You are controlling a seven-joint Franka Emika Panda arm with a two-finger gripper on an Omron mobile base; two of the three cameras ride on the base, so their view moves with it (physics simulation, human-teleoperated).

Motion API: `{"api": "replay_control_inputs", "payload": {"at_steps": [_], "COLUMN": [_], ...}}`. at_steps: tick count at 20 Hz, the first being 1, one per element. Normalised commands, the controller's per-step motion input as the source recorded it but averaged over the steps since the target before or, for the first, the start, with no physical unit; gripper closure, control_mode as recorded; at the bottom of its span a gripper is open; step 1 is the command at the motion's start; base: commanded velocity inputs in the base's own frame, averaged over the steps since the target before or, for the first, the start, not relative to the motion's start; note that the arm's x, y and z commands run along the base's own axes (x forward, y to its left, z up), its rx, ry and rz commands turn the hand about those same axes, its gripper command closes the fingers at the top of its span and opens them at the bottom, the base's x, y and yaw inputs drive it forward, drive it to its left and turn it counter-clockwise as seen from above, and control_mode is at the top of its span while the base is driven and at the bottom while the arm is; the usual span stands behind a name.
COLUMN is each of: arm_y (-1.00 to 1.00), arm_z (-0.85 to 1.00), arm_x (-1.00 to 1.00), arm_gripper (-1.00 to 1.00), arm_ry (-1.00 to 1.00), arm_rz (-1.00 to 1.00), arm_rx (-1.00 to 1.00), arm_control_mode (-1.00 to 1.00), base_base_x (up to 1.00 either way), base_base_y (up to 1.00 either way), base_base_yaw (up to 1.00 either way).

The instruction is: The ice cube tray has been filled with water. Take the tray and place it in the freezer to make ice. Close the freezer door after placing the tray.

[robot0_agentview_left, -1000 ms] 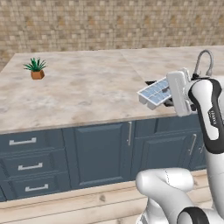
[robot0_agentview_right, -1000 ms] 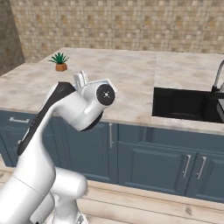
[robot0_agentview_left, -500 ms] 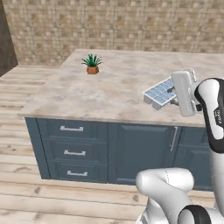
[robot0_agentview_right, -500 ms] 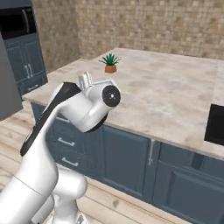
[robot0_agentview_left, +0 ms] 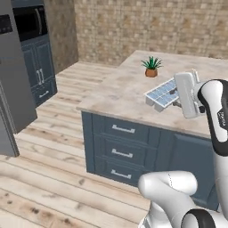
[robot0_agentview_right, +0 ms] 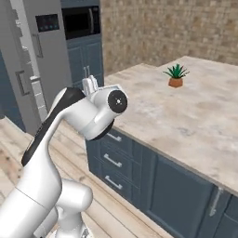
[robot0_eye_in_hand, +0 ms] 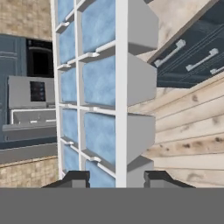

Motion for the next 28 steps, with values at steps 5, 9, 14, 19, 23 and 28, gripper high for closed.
{"api": "replay_control_inputs", "payload": {"at_steps": [5, 9, 14, 19, 23, 28], "arm_y": [0.0, 0.0, 0.0, 0.0, 0.0, 0.0], "arm_z": [0.0, 0.0, 0.0, 0.0, 0.0, 0.0], "arm_x": [0.0, 0.0, 0.0, 0.0, 0.0, 0.0], "arm_gripper": [1.0, 1.0, 1.0, 1.0, 1.0, 1.0], "arm_ry": [0.0, 0.0, 0.0, 0.0, 0.0, 0.0], "arm_rz": [0.0, 0.0, 0.0, 0.0, 0.0, 0.0], "arm_rx": [0.0, 0.0, 0.0, 0.0, 0.0, 0.0], "arm_control_mode": [1.0, 1.0, 1.0, 1.0, 1.0, 1.0], "base_base_x": [0.8, 0.97, 0.99, 0.83, 0.73, 0.38], "base_base_y": [0.43, 0.46, 0.4, 0.31, 0.33, 0.22], "base_base_yaw": [0.31, 0.25, 0.18, 0.05, 0.0, -0.05]}}
